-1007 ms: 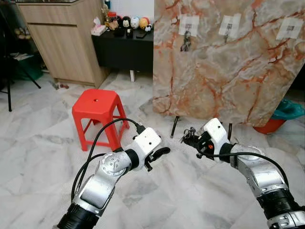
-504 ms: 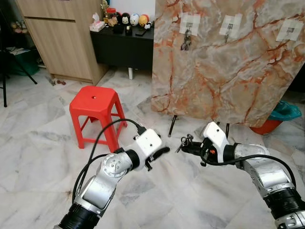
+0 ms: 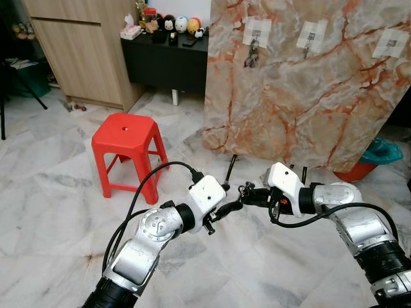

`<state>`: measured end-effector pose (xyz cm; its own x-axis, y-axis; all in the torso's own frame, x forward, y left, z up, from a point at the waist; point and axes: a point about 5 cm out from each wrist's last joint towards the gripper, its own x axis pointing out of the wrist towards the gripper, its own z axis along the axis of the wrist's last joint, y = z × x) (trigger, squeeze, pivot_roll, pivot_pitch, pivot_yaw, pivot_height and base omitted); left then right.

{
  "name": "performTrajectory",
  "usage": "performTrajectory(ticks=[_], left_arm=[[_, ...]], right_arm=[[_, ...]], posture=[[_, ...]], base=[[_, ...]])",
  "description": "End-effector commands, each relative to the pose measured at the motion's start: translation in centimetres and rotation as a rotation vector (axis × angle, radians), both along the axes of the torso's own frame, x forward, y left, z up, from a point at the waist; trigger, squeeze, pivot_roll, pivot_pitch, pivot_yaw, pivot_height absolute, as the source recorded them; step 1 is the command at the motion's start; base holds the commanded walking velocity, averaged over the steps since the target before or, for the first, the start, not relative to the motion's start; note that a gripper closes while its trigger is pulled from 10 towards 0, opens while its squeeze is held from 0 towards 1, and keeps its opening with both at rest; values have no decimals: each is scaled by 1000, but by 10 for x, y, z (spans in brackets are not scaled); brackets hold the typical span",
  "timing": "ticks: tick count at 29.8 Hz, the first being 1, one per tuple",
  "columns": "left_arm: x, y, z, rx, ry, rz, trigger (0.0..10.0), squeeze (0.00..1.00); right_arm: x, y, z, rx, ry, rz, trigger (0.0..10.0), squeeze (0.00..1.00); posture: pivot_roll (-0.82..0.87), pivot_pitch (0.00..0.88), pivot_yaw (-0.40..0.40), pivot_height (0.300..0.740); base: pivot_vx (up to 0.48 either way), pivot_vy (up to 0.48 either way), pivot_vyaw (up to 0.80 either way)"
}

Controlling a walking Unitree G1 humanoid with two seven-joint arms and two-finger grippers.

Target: Hang keys on a hook

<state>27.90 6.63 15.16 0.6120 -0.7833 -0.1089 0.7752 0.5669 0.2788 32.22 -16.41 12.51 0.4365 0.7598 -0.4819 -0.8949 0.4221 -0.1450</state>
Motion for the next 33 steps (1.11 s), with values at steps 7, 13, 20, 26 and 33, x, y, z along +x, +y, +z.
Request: performTrajectory(ticks=[7,13,20,26,33], left_arm=[[-2,5,10,-40,30,-41,10000,0],[-8,-1,6,-49,62,-87,9490,0],[-15,-2,-3,-30,123,-132,10000,0],[-9,-1,-1,-48,109,-95,10000,0],[-3,3,4,-72,90,-45,10000,0]], right_arm=[[0,-2,-8,-57,-5,-2,10000,0],[-2,6,-11,-47,5,18,10000,0],[-6,9,-11,-42,15,82,10000,0],[-7,9,-10,-51,18,113,10000,0],[-8,9,-9,-53,21,131,10000,0]], posture=[[-15,0,-95,740],[-15,0,-93,740],[-16,0,-93,740],[-19,0,-94,740],[-19,0,-97,740]], base=[[0,0,0],[0,0,0],[0,0,0],[0,0,0],[0,0,0]])
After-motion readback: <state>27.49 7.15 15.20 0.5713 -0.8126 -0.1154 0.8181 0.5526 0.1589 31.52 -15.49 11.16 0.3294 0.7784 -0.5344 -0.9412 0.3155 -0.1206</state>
